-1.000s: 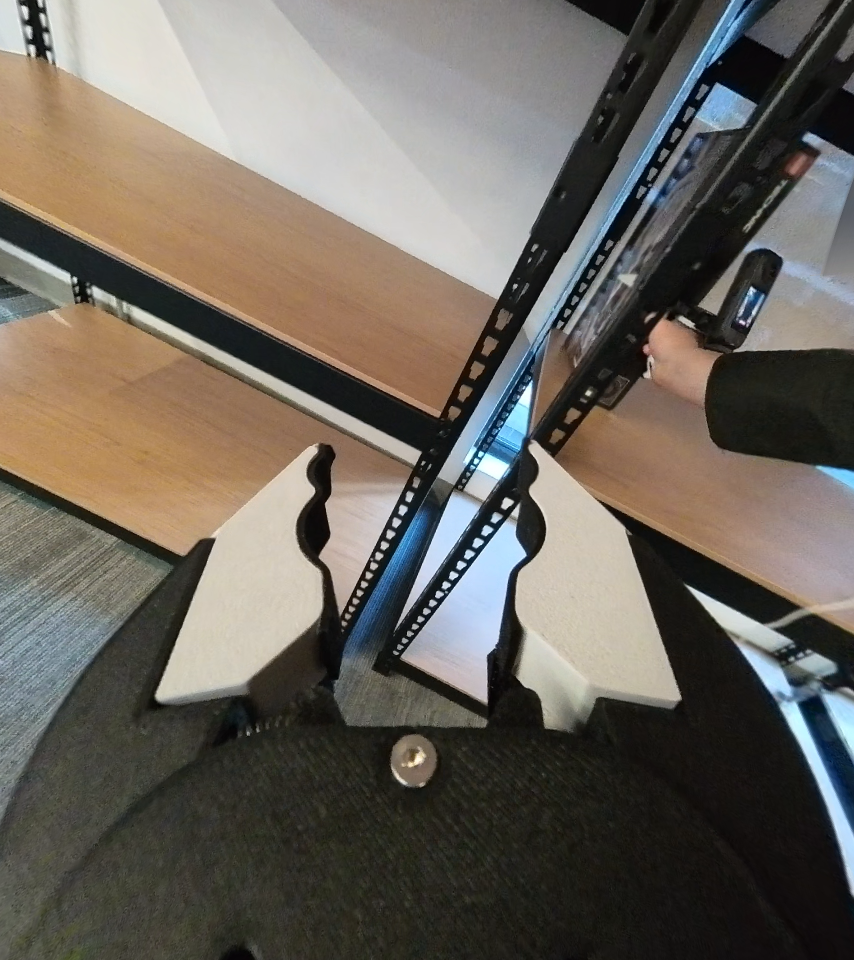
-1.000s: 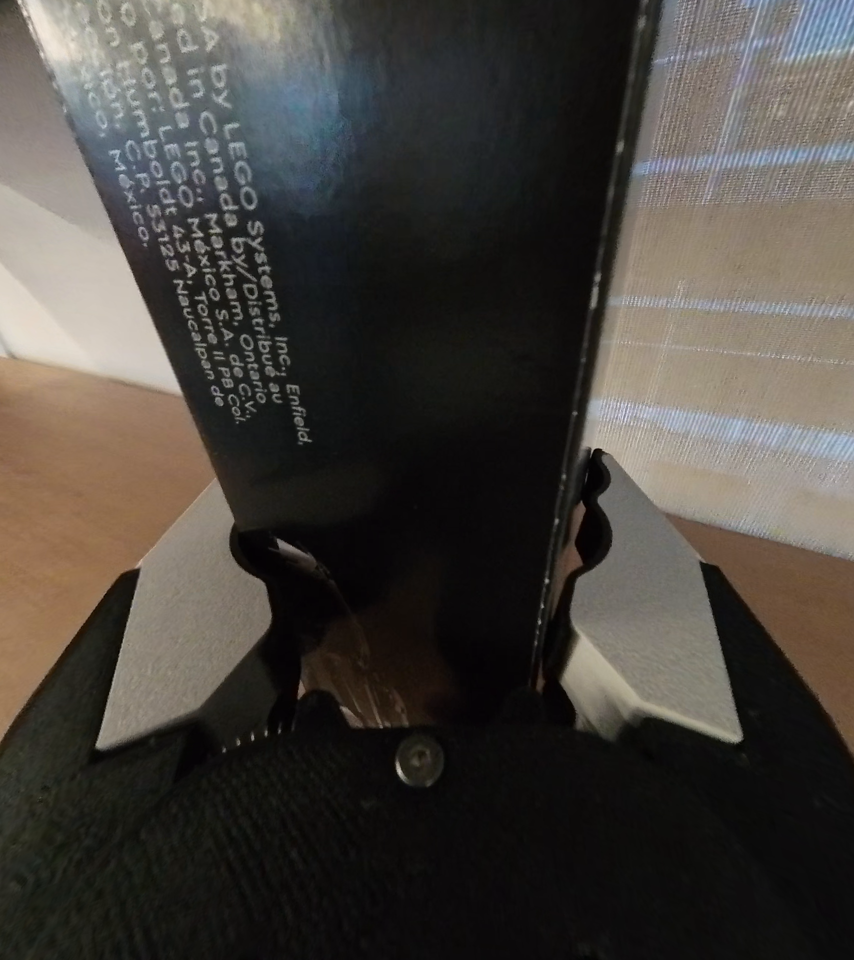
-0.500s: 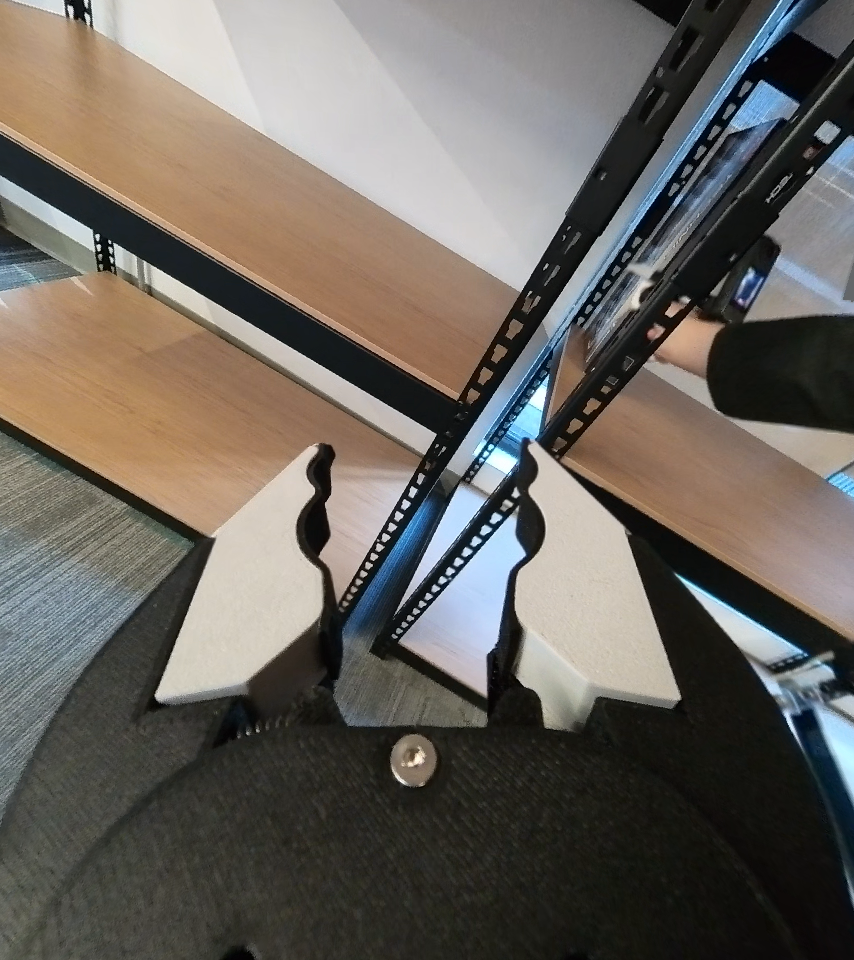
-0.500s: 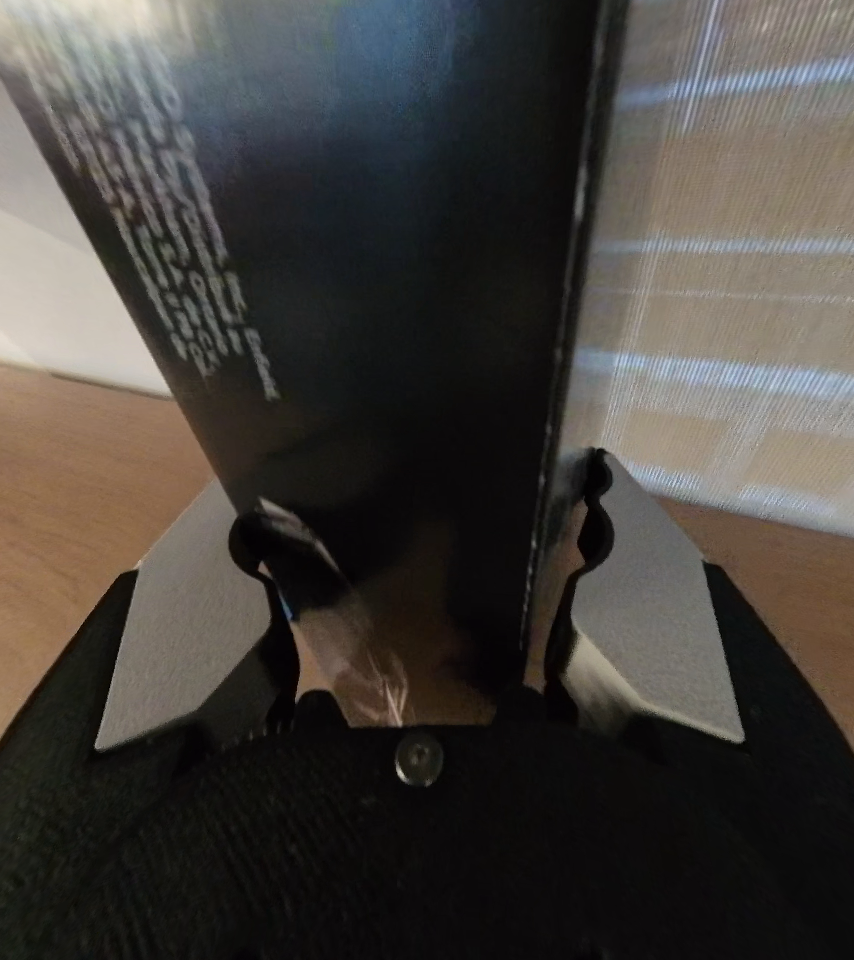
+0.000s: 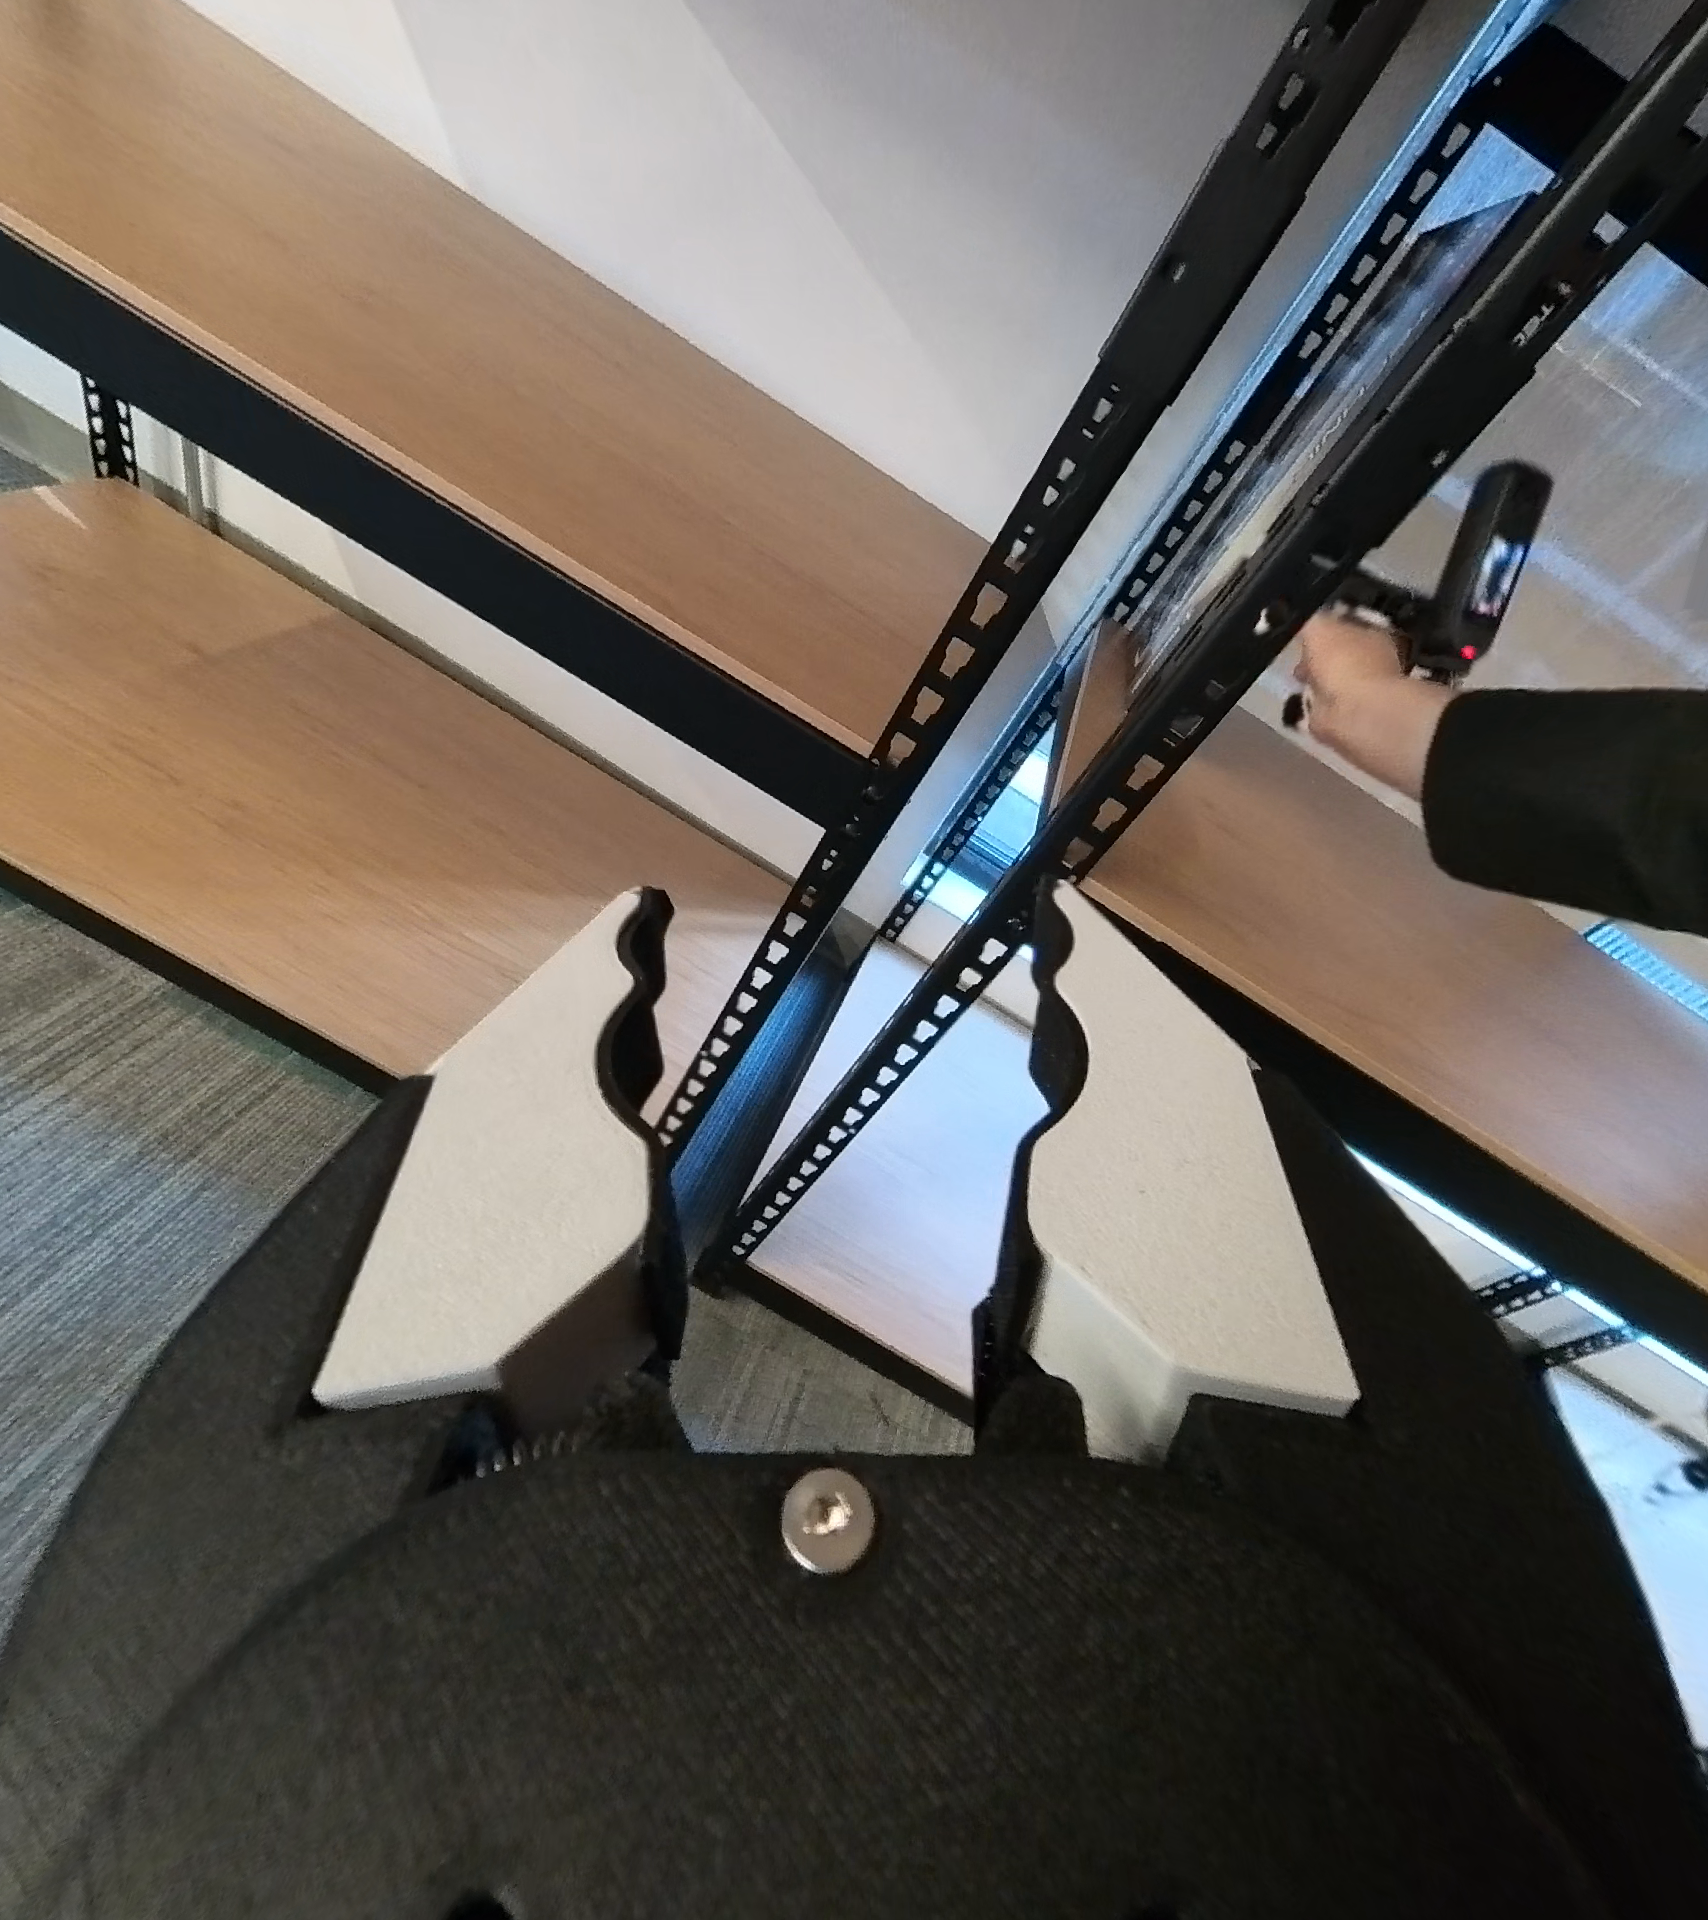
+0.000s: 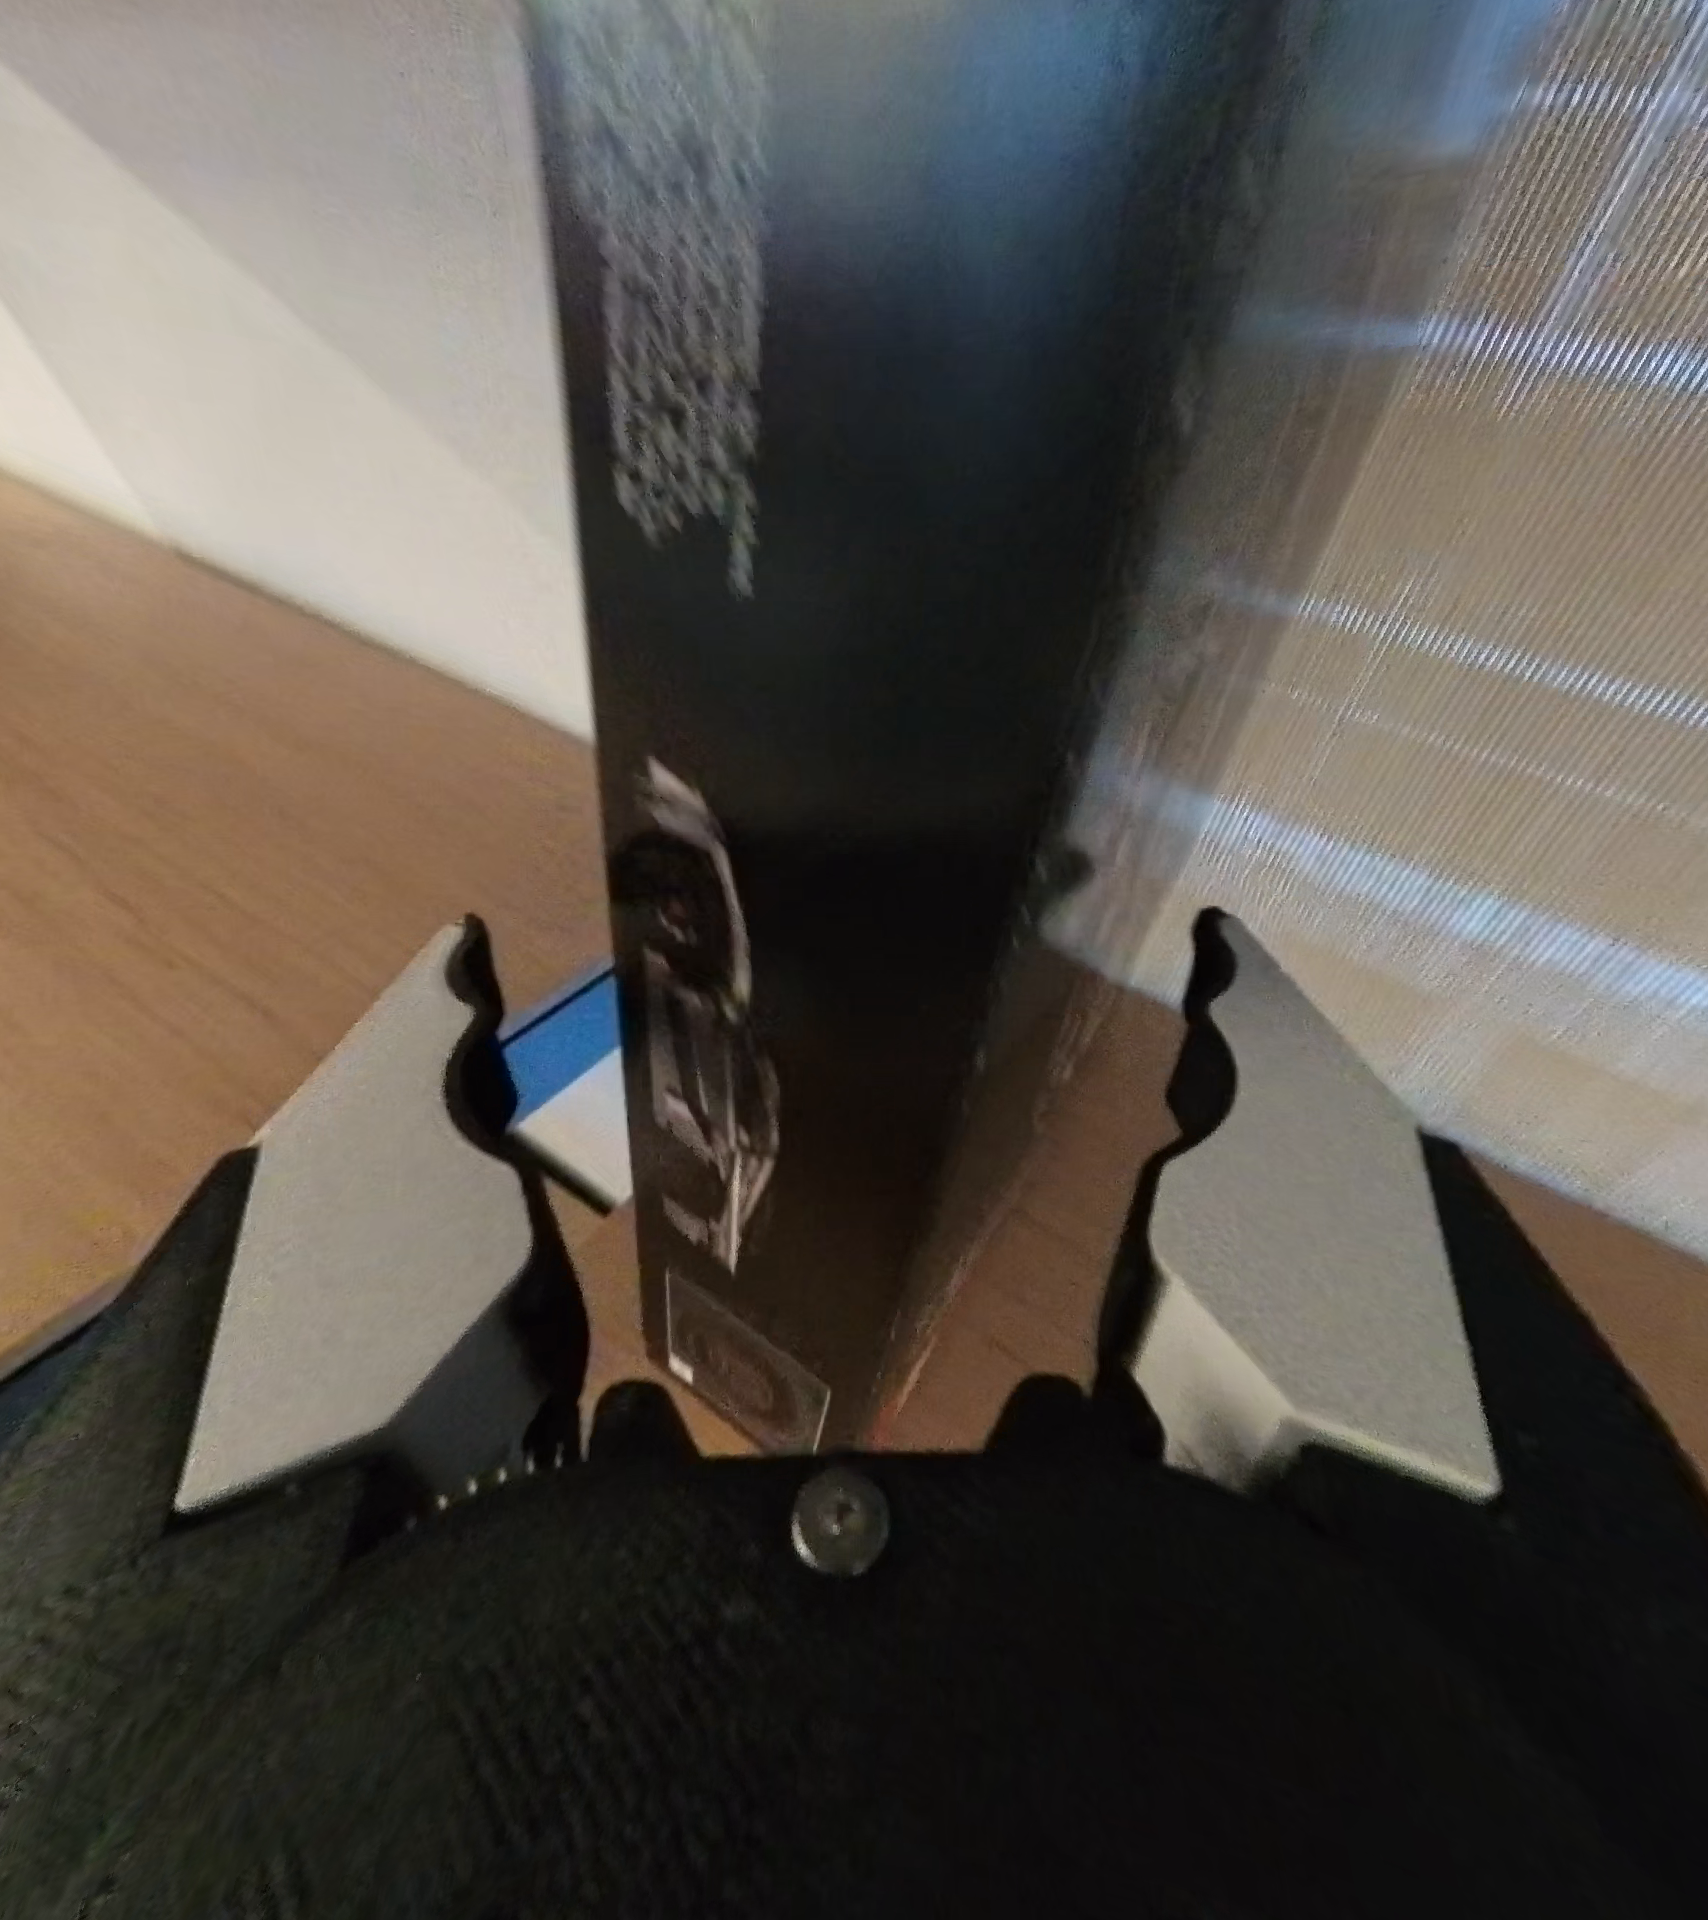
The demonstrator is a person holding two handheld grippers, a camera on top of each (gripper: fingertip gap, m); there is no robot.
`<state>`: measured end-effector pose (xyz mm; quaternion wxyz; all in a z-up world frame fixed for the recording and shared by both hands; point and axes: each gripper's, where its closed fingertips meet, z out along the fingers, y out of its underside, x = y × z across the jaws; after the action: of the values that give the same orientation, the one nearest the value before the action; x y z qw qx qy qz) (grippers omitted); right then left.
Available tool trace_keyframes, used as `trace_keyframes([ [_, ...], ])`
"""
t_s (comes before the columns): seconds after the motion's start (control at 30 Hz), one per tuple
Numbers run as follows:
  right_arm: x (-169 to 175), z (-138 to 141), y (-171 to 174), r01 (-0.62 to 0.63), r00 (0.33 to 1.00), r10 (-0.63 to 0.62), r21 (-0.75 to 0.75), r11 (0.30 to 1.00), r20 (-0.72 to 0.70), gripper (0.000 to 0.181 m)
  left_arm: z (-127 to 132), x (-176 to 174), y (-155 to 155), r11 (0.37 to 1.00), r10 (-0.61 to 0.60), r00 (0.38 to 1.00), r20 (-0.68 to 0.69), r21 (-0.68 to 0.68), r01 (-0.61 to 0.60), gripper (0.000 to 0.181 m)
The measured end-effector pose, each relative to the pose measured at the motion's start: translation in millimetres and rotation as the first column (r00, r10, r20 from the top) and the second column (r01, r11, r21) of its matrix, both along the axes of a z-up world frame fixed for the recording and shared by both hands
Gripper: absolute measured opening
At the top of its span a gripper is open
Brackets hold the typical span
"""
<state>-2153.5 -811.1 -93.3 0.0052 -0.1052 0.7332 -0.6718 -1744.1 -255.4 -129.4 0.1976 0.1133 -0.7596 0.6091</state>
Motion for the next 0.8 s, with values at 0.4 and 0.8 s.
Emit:
trace_keyframes([
  [0.4,-10.1,10.7,-35.1,0.158,0.979,-0.172,0.126,0.979,0.106,0.117,-0.7,-7.9,-0.4,1.000,-0.016,1.000,0.005,0.009,0.016,0.068],
  [0.8,-61.1,9.0,-5.3,-0.319,0.944,0.303,0.131,0.939,0.128,0.116,1.9,2.6,-5.3,1.000,-0.019,0.999,-0.039,-0.022,0.018,0.068],
])
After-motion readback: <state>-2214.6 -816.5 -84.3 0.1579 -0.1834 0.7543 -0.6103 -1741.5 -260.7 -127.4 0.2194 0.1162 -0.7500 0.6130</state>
